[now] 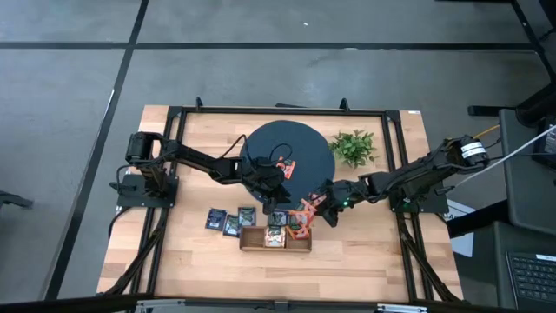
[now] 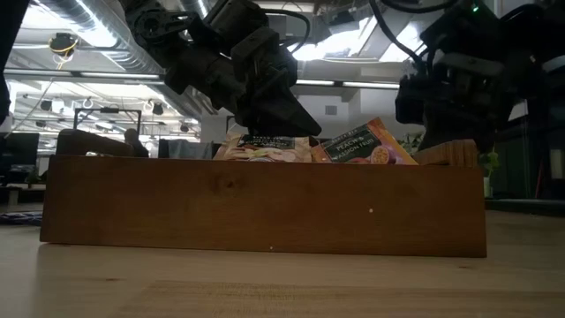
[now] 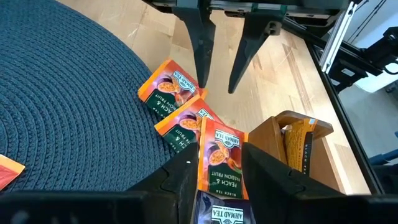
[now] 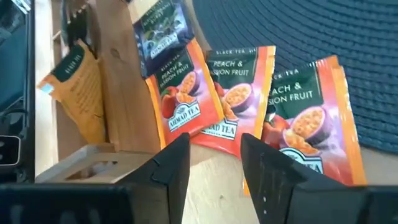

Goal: Pick & Place Tea
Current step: Put the orange tea bag into the right section of the wooden organizer

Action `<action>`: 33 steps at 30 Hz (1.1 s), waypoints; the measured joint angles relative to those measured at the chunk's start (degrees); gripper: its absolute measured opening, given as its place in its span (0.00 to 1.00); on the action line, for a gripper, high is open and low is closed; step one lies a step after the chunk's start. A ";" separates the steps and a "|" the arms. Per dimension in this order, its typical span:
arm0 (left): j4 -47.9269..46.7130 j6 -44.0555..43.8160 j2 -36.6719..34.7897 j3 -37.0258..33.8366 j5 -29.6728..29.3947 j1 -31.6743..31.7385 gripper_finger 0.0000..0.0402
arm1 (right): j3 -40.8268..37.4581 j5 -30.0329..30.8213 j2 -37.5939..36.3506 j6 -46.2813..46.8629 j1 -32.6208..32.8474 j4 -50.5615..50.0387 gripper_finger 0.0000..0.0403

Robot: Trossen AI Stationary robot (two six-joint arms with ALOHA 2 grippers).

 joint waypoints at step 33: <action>-0.04 0.09 -0.04 0.00 0.02 0.00 0.29 | 0.02 -6.60 9.05 3.42 -0.02 7.54 0.30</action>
